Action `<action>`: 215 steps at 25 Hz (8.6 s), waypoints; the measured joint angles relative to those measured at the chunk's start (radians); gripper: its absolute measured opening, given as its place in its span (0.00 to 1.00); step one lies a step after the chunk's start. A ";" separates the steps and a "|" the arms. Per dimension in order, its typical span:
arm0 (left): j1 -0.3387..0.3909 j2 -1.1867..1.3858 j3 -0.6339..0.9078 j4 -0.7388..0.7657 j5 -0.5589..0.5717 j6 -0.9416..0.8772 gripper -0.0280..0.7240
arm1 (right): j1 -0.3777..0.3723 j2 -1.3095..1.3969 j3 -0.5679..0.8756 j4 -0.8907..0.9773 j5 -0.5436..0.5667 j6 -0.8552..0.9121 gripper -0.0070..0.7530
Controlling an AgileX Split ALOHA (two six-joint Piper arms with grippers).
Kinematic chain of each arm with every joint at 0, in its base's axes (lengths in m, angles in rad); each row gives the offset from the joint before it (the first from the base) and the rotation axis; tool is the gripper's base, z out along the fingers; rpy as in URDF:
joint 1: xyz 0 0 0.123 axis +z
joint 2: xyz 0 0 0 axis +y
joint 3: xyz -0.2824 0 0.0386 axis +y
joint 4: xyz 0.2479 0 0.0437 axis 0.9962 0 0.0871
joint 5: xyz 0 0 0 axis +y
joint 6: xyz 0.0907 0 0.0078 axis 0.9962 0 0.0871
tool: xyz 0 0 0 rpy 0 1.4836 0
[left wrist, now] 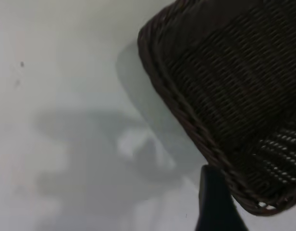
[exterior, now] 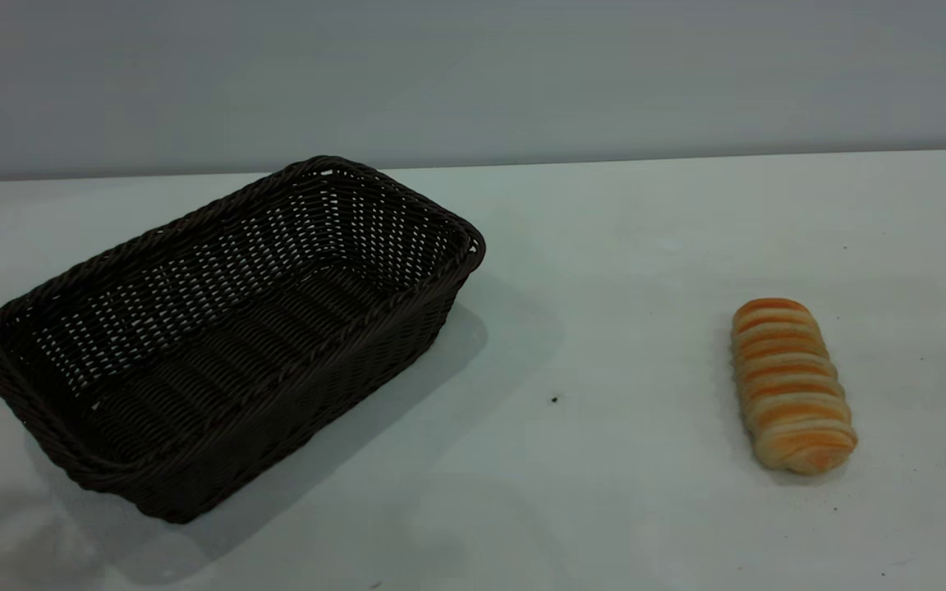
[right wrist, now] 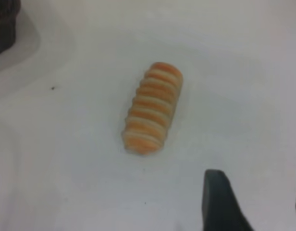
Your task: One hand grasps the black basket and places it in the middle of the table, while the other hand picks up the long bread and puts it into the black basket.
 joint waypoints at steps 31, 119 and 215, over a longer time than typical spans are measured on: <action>0.000 0.728 -0.331 -0.053 0.053 -0.103 0.67 | 0.000 0.008 0.000 0.026 -0.017 0.000 0.53; -0.088 0.305 -0.558 -0.122 0.302 0.359 0.82 | 0.114 1.436 -0.319 0.138 -0.779 -0.044 0.12; -0.088 -1.171 0.041 -0.045 0.788 0.338 0.82 | 0.180 -0.592 0.011 0.070 0.562 -0.102 0.32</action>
